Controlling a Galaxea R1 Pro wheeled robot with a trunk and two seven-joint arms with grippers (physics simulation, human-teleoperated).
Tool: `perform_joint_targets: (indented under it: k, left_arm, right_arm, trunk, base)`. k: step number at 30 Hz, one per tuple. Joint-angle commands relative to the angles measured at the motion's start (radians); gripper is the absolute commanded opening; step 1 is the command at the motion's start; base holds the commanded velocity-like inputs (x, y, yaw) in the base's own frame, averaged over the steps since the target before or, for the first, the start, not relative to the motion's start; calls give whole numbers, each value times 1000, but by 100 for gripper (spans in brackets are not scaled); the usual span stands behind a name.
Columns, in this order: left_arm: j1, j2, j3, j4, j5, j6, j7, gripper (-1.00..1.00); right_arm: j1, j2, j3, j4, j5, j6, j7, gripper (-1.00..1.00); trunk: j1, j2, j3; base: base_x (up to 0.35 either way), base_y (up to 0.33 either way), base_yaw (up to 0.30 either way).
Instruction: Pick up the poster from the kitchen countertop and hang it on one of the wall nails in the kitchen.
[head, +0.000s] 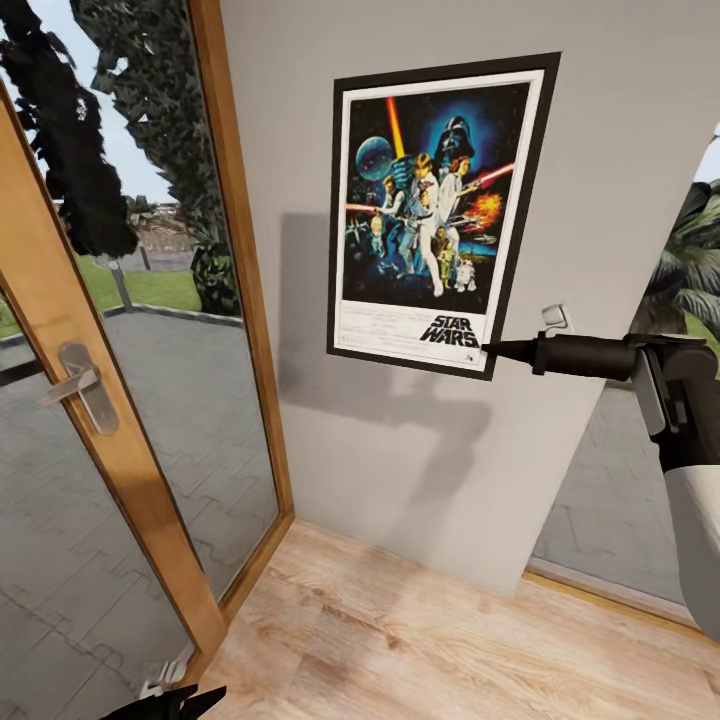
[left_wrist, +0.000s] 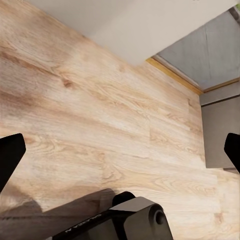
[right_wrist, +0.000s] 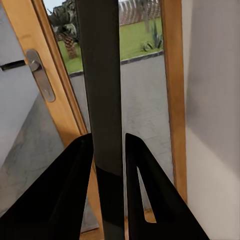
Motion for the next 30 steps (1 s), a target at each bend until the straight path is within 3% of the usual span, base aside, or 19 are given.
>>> perform_joint_targets:
  k: [1,30]
  left_arm:
    - [-1,1,-5,0,10,9,-2,100]
    - [-1,1,-5,0,10,9,-2,100]
  right_arm:
    - [-1,0,1,1,-4,9,2,-100]
    - [-1,0,-2,-1,-5,8,2,-100]
  trunk:
    - [1,-2,-2]
    - [1,-2,-2]
  base:
    - [33,0,0]
    - [88,0,0]
